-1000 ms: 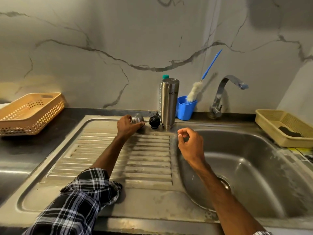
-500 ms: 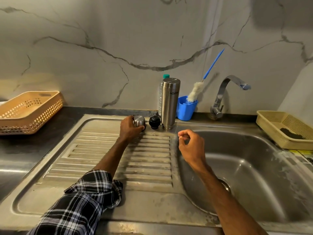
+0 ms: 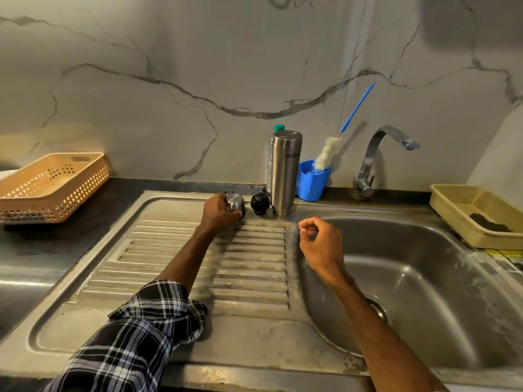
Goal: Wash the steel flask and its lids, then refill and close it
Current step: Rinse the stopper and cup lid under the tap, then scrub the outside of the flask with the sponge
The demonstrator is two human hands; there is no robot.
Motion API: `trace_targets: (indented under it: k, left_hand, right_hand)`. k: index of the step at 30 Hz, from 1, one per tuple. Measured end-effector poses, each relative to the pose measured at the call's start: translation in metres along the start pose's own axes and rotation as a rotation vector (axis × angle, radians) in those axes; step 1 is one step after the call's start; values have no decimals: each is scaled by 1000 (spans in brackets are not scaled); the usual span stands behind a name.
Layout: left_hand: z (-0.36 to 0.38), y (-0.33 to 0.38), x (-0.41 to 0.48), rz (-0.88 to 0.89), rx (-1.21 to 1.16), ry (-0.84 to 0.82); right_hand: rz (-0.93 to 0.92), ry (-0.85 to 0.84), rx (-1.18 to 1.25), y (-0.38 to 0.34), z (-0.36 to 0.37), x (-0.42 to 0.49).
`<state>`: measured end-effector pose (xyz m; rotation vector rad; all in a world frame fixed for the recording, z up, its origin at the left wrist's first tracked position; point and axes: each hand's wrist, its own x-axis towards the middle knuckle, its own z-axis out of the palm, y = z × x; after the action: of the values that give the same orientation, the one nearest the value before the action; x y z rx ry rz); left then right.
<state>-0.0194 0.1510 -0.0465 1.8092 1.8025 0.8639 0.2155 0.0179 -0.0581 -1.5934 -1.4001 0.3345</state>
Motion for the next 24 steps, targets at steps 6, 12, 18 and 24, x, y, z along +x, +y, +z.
trace_targets:
  k: [6,12,18,24]
  left_hand:
    - [9,18,-29,-34,45,115]
    - [31,59,-77,86,-146,365]
    - [49,64,-87,234,-130,368]
    - [46,64,-91,220,-116,417]
  right_hand:
    - [52,27,-17,1,-4,2]
    - [127,86,81,0,-18,8]
    - [88,35,103,-28,-7,45]
    - [129,3,102,-55,13,95]
